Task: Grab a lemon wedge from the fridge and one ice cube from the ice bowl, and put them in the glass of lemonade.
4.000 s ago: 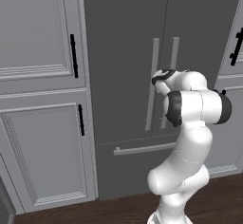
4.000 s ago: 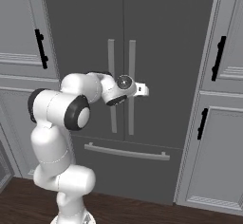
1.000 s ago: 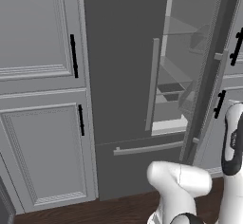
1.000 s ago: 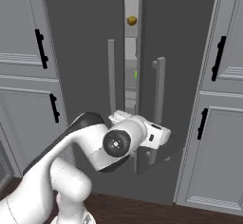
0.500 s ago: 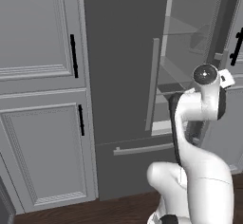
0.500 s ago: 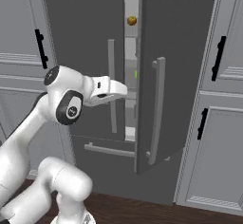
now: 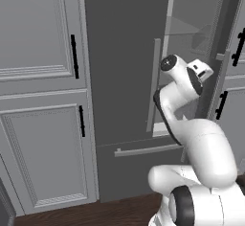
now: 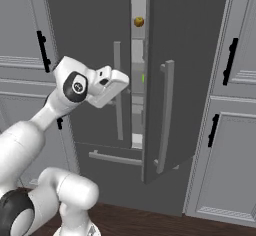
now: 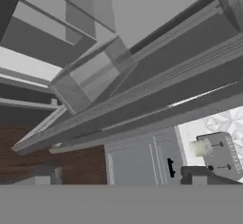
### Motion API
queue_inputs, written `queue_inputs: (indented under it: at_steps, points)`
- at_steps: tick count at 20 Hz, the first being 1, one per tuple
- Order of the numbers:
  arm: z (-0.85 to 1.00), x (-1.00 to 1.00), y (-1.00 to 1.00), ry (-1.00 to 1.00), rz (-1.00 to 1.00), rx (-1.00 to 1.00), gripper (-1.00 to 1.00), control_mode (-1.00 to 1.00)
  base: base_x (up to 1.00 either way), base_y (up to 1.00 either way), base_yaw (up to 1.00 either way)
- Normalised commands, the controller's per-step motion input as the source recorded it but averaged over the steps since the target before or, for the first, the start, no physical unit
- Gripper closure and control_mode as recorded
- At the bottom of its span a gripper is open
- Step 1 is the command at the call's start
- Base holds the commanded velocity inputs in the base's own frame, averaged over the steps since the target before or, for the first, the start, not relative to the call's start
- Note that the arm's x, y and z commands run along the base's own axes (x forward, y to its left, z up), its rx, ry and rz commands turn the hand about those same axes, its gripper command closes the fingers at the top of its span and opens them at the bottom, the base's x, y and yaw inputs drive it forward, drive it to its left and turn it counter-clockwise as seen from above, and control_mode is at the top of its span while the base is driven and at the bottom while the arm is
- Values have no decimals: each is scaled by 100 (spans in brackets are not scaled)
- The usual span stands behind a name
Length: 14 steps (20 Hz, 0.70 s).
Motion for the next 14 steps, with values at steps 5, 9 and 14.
queue_inputs:
  at_steps: [5, 9, 14]
  points:
    - [0, 73, 0, 6, 7, -10, -100, -100, 0, 0, 0]
    - [-33, 34, -24, 12, 19, -11, -100, -100, 0, 0, 0]
    - [-7, 4, -55, 4, 16, -3, -100, -100, 0, 0, 0]
